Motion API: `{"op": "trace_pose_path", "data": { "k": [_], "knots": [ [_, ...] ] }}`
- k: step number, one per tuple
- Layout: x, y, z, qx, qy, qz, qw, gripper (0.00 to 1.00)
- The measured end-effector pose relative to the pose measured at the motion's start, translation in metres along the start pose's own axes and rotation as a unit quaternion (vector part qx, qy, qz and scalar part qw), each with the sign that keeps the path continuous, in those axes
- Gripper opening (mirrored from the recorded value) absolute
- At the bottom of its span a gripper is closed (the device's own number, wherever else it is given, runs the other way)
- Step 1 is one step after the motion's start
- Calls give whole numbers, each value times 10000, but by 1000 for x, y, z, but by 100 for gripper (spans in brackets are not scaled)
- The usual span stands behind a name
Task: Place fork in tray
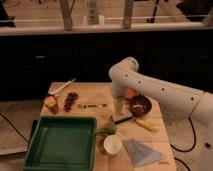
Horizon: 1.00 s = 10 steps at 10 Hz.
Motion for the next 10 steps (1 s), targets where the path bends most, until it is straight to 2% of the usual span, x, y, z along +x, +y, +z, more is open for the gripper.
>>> {"op": "trace_pose_path", "data": {
  "k": [10],
  "knots": [
    [-14,-16,27,31,-143,15,9999,80]
  ]
}}
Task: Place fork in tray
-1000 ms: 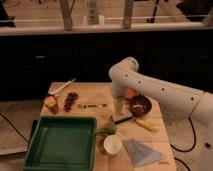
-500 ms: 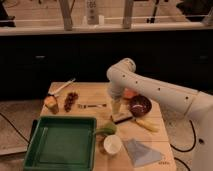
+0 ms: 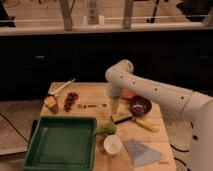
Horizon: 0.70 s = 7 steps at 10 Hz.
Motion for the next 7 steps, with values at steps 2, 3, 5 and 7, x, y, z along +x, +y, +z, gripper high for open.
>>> {"op": "trace_pose_path", "data": {
  "k": [2,3,5,7],
  "knots": [
    [-5,-3,5,-17,-28,7,10000,80],
    [-6,-4,8,-34,-37,10,10000,80],
    [-5,-7,16,-59,-52,27,10000,80],
    [-5,-11,24,-89,-63,63,9999,80]
  ]
}}
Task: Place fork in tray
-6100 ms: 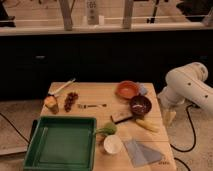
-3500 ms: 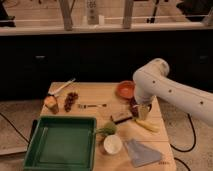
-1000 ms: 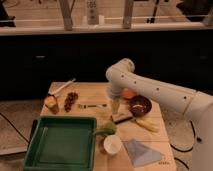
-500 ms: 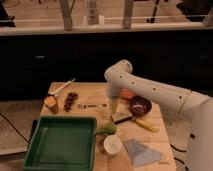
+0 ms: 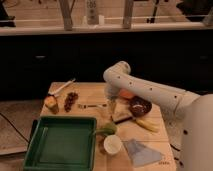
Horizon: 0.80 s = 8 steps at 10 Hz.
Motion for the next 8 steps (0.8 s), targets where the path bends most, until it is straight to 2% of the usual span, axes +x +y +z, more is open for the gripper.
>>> {"op": "trace_pose_path", "data": {
  "k": [8],
  "knots": [
    [-2,-14,38,-226,-18,95,9997,80]
  ]
}}
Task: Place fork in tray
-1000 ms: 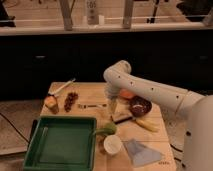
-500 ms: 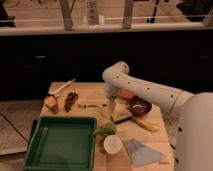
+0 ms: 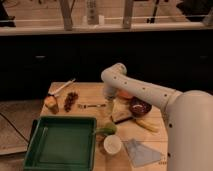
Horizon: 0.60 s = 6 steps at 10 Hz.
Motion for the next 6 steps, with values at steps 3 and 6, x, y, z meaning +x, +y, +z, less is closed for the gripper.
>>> {"op": "trace_pose_path", "data": {
  "k": [3,6],
  "knots": [
    [0,-3,20,-79,-48,39,9999,80],
    [1,-5,30,-144,-70,66,9998,80]
  ]
}}
